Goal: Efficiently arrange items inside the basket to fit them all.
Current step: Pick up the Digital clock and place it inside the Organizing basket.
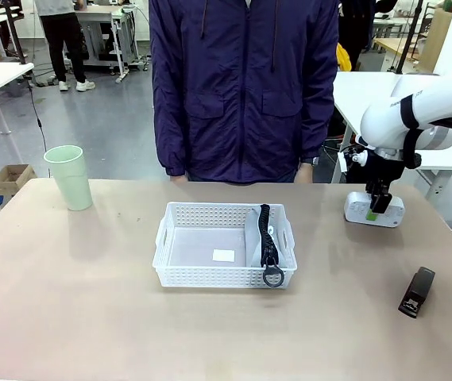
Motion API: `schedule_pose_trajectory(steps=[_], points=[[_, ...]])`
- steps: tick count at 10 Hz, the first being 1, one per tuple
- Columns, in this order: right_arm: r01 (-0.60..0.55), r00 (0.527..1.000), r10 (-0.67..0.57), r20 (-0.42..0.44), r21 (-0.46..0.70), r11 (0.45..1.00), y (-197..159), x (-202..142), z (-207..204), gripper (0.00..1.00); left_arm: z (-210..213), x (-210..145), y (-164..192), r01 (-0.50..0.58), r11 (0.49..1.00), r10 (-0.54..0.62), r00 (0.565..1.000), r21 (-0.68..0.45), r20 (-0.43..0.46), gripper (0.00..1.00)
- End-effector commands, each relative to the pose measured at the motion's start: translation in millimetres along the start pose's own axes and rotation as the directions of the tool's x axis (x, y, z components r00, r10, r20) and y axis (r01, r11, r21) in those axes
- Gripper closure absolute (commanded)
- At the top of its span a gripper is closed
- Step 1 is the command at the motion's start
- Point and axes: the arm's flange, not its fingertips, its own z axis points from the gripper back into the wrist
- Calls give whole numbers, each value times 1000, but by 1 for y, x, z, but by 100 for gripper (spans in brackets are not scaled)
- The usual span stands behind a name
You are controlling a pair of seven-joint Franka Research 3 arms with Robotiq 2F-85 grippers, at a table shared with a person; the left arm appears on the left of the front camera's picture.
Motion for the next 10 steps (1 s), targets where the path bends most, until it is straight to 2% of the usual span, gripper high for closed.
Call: schedule_pose_trajectory(steps=[1,3,5,6,7,10], points=[[25,999,-26,-31,-16,1000,-4,3,-1,100,-1,0,-1,19,1000,-19,1000,-21,10,0],[19,999,-19,-37,-8,1000,-2,4,2,100,-1,0,-1,19,1000,-19,1000,-21,10,0],[3,999,-3,-43,6,1000,22,2,37,100,-1,0,-1,19,1000,-19,1000,-21,10,0],[-24,999,25,-34,10,1000,47,1,60,100,-1,0,-1,19,1000,-19,1000,-21,10,0],[-22,998,19,-65,-43,999,81,1,78,100,-1,0,-1,19,1000,-19,1000,-21,10,0],[-65,995,53,-89,-136,989,158,-13,78,100,-1,0,-1,19,1000,-19,1000,-21,10,0]])
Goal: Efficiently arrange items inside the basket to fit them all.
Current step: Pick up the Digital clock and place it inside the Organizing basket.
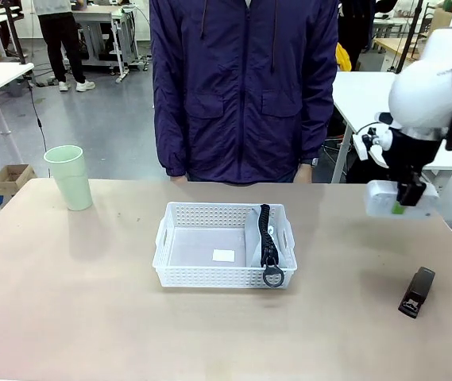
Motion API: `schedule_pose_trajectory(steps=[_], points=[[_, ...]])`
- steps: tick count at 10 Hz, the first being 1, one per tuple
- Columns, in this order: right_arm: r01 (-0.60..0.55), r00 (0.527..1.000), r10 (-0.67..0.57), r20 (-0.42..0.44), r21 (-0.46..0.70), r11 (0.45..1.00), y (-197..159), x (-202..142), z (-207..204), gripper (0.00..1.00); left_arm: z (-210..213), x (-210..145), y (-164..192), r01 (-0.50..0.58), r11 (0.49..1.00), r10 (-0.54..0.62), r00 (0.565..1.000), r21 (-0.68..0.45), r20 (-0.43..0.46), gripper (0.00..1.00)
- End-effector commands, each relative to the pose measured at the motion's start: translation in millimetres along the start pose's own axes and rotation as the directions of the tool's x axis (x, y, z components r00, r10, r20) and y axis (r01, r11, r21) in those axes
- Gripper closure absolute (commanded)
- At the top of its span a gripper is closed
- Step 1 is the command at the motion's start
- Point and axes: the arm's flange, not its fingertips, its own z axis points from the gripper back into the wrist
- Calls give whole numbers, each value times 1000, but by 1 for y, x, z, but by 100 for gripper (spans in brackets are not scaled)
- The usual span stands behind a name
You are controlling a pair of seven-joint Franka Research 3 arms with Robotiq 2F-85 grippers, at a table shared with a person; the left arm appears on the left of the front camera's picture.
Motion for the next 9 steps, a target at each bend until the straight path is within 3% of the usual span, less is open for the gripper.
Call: schedule_pose_trajectory(steps=[1,3,4,8,9], points=[[-13,999,11,-31,-74,997,52,-9,-23,100,-1,-1,-1,18,1000,-18,1000,-21,10,0],[-17,1000,19,19,-98,995,65,-20,-31,100,-1,-1,-1,18,1000,-18,1000,-21,10,0],[-30,999,29,-16,-37,999,53,-9,-19,54,-1,-1,-1,18,1000,-18,1000,-21,10,0],[-30,999,29,-16,-37,999,53,-9,-19,54,-1,-1,-1,18,1000,-18,1000,-21,10,0],[-34,999,34,6,-38,999,58,-11,-24,49,-1,-1,-1,18,1000,-18,1000,-21,10,0]])
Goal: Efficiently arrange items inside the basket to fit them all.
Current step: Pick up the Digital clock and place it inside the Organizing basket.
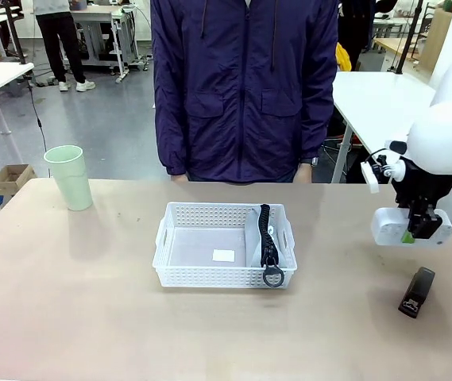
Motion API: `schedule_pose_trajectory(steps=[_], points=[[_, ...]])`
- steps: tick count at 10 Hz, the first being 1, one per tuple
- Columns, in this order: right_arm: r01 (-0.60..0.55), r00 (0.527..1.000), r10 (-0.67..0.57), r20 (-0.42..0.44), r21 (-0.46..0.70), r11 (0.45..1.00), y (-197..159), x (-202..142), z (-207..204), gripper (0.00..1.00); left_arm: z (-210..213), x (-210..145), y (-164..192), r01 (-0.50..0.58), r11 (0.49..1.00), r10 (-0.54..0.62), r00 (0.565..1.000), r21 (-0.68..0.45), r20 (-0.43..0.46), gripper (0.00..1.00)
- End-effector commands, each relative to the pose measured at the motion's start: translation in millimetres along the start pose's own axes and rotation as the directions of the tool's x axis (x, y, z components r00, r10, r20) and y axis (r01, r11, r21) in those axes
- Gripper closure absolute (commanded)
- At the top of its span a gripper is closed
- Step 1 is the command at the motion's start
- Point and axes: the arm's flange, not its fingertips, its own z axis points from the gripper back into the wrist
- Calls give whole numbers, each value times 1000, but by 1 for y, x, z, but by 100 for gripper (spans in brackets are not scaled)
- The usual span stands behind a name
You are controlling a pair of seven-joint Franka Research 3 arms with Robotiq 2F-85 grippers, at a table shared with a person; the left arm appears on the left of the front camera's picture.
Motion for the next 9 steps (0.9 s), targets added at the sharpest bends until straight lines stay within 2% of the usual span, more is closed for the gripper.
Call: schedule_pose_trajectory(steps=[1,3,4,6,7,9], points=[[8,996,-11,91,36,999,0,10,1,49,-1,-1,-1,18,1000,-18,1000,-21,10,0],[115,989,-118,86,47,992,29,46,35,49,-1,-1,-1,18,1000,-18,1000,-21,10,0],[133,987,-139,85,80,988,43,67,47,49,-1,-1,-1,18,1000,-18,1000,-21,10,0],[211,967,-225,122,119,970,71,120,68,49,-1,-1,-1,18,1000,-18,1000,-21,10,0],[330,912,-354,209,141,933,78,146,82,49,-1,-1,-1,18,1000,-18,1000,-21,10,0],[385,883,-409,230,146,911,94,199,102,49,-1,-1,-1,18,1000,-18,1000,-21,10,0]])
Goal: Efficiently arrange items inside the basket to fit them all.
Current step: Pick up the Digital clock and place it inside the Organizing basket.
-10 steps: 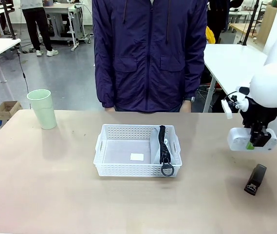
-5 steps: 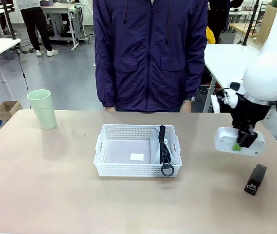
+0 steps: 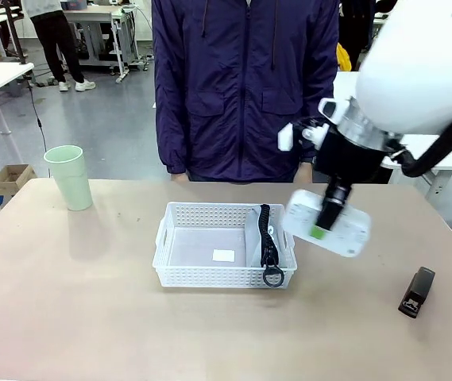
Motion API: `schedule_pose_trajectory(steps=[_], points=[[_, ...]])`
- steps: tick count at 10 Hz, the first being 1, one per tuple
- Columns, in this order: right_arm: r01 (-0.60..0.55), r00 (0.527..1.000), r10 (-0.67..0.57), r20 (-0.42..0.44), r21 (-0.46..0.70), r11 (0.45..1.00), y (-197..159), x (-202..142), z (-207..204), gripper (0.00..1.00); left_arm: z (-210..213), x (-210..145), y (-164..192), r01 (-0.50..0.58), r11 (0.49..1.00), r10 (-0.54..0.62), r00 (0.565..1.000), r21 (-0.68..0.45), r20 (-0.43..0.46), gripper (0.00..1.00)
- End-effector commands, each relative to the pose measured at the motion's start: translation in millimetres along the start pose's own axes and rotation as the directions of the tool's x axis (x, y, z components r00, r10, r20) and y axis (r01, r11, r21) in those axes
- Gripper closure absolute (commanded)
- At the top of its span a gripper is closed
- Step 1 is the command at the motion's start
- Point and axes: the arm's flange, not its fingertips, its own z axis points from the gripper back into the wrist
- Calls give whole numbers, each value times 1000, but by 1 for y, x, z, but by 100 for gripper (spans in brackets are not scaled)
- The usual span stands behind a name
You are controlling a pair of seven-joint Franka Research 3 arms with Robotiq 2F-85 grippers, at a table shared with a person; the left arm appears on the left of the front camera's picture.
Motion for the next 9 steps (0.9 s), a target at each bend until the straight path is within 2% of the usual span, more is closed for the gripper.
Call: schedule_pose_trajectory(steps=[1,3,5,7,9], points=[[81,996,-79,30,-60,995,13,47,-4,49,-1,-1,-1,18,1000,-18,1000,-21,10,0],[23,1000,-22,11,-152,988,28,105,-16,49,-1,-1,-1,18,1000,-18,1000,-21,10,0],[6,1000,-6,1,-108,994,27,151,-29,49,-1,-1,-1,18,1000,-18,1000,-21,10,0],[61,998,-62,-9,-122,991,20,179,-54,49,-1,-1,-1,18,1000,-18,1000,-21,10,0],[28,1000,-29,-7,-66,997,0,192,-83,49,-1,-1,-1,18,1000,-18,1000,-21,10,0]])
